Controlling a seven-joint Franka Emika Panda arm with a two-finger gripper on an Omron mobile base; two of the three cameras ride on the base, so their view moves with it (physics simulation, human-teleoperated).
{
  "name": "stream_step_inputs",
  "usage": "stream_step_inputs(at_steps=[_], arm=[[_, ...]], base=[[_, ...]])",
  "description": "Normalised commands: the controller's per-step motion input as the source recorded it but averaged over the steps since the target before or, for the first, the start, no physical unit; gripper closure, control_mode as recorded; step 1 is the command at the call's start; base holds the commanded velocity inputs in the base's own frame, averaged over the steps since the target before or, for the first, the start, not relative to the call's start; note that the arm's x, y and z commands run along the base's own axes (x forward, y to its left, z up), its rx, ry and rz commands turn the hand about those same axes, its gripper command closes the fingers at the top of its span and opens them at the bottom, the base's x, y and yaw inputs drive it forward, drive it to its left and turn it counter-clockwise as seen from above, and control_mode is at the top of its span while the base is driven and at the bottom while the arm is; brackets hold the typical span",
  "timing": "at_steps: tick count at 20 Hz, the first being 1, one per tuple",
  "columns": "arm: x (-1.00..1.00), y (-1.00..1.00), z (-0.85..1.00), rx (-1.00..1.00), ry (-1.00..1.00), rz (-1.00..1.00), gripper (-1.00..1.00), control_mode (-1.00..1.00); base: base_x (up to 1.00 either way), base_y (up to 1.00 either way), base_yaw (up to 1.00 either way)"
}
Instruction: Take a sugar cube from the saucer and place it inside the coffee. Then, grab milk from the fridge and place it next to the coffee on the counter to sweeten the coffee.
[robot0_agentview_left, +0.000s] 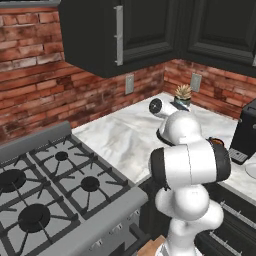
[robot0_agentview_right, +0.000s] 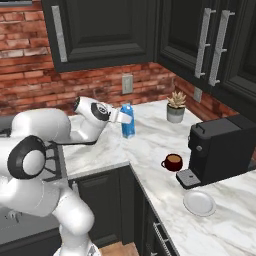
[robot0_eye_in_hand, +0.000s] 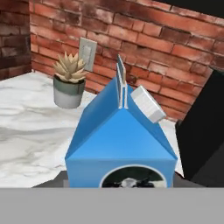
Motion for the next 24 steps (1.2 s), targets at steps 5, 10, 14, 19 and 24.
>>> stream_step_inputs(at_steps=[5, 10, 14, 19, 24], arm=[[-0.67, -0.12, -0.64, 0.0, -0.13, -0.21, 1.0, -1.0], [-0.18, -0.39, -0.34, 0.0, 0.02, -0.19, 1.0, -1.0], [0.08, -0.32, -0.15, 0.0, 0.05, -0.12, 1.0, -1.0], [0.01, -0.26, -0.4, 0.0, -0.02, -0.06, 1.0, -1.0], [0.0, -0.4, -0.28, 0.0, -0.11, -0.03, 1.0, -1.0]], base=[[0.0, 0.0, 0.0], [0.0, 0.0, 0.0], [0.0, 0.0, 0.0], [0.0, 0.0, 0.0], [0.0, 0.0, 0.0]])
